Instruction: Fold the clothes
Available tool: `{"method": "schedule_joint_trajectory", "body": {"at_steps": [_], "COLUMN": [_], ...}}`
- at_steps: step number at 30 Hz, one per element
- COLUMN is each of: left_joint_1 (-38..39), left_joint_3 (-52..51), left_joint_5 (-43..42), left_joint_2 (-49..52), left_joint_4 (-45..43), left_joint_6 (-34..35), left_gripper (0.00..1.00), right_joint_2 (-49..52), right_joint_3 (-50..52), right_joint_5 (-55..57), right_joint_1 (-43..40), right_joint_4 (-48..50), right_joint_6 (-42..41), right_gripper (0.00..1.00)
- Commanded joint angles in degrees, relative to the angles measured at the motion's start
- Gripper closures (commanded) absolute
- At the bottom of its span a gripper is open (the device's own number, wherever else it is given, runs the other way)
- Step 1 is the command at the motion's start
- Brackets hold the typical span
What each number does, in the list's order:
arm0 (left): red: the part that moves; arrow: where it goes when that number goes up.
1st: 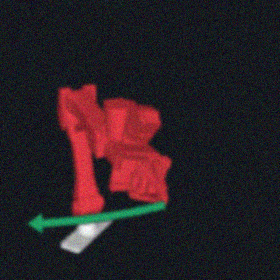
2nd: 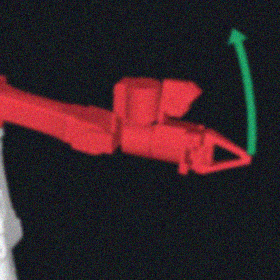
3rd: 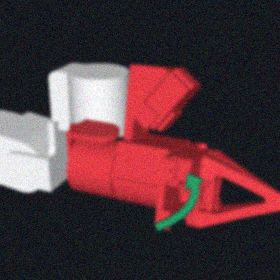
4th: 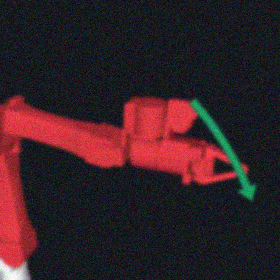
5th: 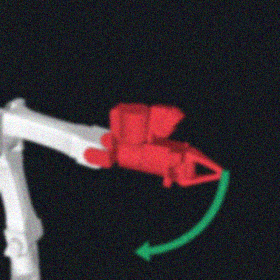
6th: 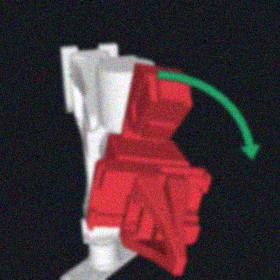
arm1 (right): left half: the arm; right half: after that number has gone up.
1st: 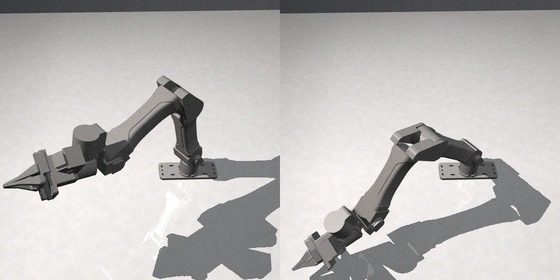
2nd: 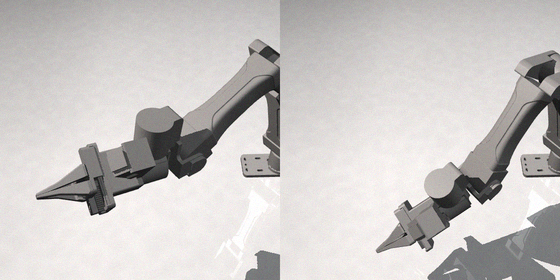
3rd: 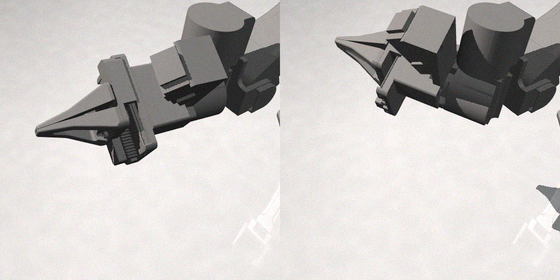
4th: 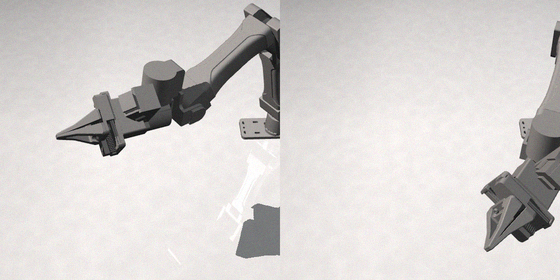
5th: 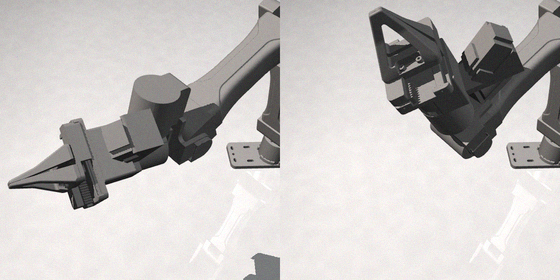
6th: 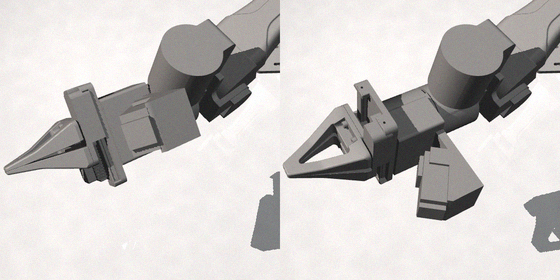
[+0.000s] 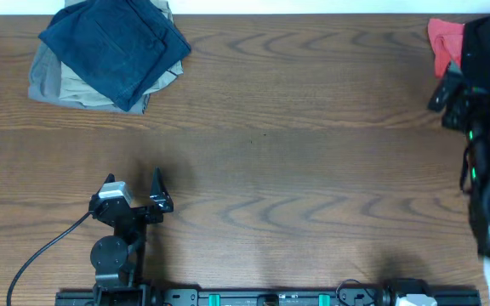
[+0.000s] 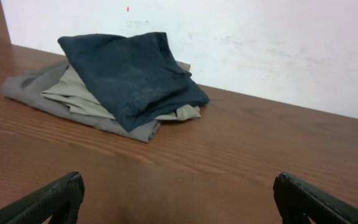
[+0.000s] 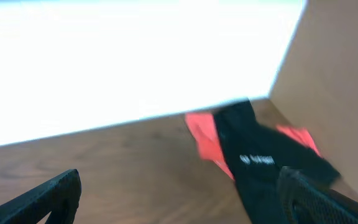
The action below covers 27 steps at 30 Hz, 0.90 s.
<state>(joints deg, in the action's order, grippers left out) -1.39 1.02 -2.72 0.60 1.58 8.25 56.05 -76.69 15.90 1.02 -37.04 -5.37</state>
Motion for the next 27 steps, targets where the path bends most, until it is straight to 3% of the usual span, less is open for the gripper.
{"method": "schedule_joint_trajectory", "body": {"at_steps": [1, 10, 19, 27], "left_joint_1": [0.20, 0.20, 0.20, 0.20], "left_joint_3": [-0.79, -0.79, -0.79, -0.79], "left_joint_5": [1.53, 1.55, 1.55, 1.55], "left_joint_2": [-0.37, -0.37, -0.37, -0.37], "left_joint_4": [2.45, 2.45, 2.45, 2.45], "left_joint_6": [-0.74, -0.74, -0.74, -0.74], "left_gripper": [0.02, 0.02, 0.02, 0.02], "right_joint_2": [-5.77, -18.86, -26.56, -34.38], "right_joint_3": [-0.07, -0.02, 1.16, 14.16], "right_joint_5": [0.37, 0.76, 0.98, -11.63], "right_joint_1": [3.10, 3.30, 3.67, 3.69], "right_joint_4": [-0.07, -0.81, -18.21, -11.41], "right_joint_6": [-0.33, -0.28, -0.17, -0.15], "right_gripper": [0.01, 0.01, 0.01, 0.01]}}
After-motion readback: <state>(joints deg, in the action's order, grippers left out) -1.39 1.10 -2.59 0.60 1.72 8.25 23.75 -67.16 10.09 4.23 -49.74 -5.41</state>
